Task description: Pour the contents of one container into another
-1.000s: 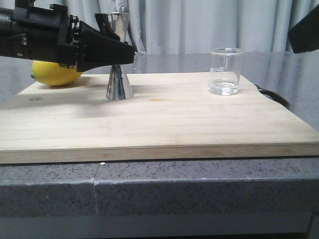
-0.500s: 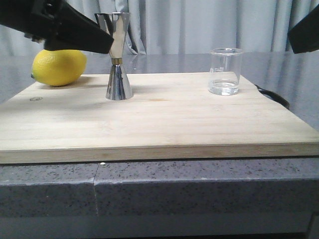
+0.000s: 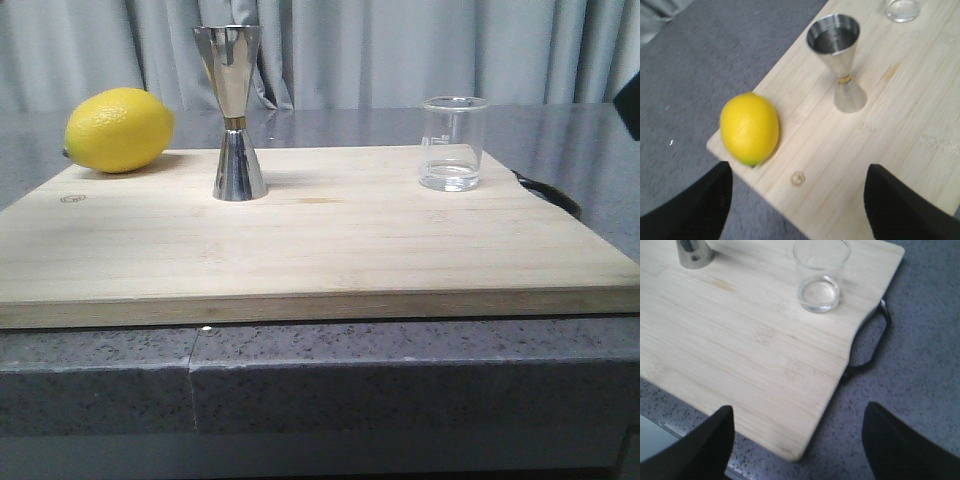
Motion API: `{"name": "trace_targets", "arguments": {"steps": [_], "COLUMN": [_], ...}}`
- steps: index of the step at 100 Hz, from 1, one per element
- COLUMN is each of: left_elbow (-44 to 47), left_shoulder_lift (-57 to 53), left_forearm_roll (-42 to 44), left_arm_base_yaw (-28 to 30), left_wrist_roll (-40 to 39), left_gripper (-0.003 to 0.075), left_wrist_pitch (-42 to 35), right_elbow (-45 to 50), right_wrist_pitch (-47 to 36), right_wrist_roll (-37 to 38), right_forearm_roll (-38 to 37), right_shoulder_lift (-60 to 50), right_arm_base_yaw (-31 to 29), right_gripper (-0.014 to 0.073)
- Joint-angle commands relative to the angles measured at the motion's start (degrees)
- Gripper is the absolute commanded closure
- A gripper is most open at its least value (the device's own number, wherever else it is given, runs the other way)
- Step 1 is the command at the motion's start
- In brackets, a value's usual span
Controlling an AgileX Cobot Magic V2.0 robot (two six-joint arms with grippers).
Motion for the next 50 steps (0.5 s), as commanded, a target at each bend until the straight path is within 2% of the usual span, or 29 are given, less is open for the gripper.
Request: {"name": "trace_targets", "arguments": {"steps": [1,13,27,37,50], "left_elbow": [-1.7,-1.7,-1.7,-1.7,0.6], "left_shoulder_lift": [-5.3,-10.2,-14.3,-16.6,-19.9], "left_forearm_roll": [8.8,17.7,22.8,25.9,30.0], "left_arm_base_yaw": [0.1,0.1,0.1,0.1,0.1], "left_wrist_roll": [-15.0,-28.1,-41.9,-50.2,-57.2], "left_gripper": [0.0211,0.0211,0.0212,0.0216,0.0218], "left_wrist_pitch": [0.7,7.4,12.8,14.2,11.5], "right_elbow": [-4.3,-7.9,-10.0,-10.4,-10.3], "right_wrist_pitch": [4.1,14.4,20.6,22.5,20.8], "right_wrist_roll": [3.3,11.1,17.2,19.0,19.3], "right_forearm_roll": [-2.2,-10.2,-16.1,-16.7,-16.9], "right_shoulder_lift": [-0.5,-0.5,-0.7,-0.7,-1.3], "right_arm_base_yaw": [-2.9,-7.4,-11.5,-12.2,-12.2], "right_gripper": [0.0114,0.0126,0.0146,0.0146,0.0146]}}
